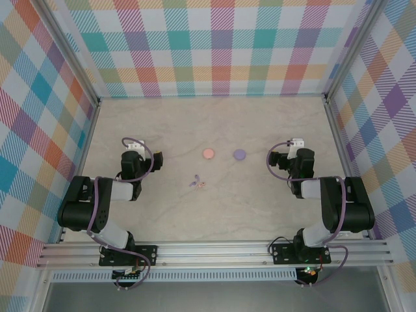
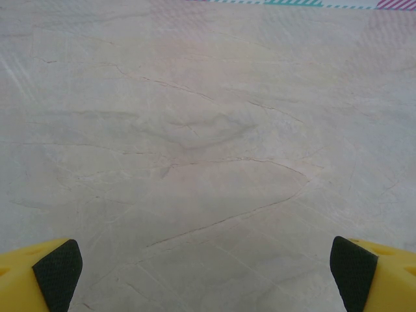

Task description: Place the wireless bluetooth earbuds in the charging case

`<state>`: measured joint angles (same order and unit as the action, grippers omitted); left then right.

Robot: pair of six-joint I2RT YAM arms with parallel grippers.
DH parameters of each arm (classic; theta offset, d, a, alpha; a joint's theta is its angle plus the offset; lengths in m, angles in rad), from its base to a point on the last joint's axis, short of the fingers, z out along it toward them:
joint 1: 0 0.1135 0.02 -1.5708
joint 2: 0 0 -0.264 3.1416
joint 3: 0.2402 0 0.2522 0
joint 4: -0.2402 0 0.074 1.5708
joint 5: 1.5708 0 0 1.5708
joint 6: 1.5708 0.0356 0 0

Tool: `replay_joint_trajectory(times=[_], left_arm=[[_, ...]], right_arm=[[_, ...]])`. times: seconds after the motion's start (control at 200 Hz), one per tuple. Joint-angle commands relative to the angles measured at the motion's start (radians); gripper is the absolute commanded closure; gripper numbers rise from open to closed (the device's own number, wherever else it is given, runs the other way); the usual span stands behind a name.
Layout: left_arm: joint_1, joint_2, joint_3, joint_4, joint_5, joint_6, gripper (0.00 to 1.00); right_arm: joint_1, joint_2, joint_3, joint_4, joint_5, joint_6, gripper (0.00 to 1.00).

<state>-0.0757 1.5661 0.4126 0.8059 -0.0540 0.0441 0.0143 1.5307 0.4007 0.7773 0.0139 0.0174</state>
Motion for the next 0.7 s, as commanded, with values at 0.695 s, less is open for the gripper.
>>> replay_joint_trajectory(times=[0.695], left_arm=[[-0.021, -0.121, 0.476, -0.907, 0.277, -0.390, 0.00]], right_arm=[[0.081, 0.072, 0.716, -1.133, -0.365, 0.293, 0.00]])
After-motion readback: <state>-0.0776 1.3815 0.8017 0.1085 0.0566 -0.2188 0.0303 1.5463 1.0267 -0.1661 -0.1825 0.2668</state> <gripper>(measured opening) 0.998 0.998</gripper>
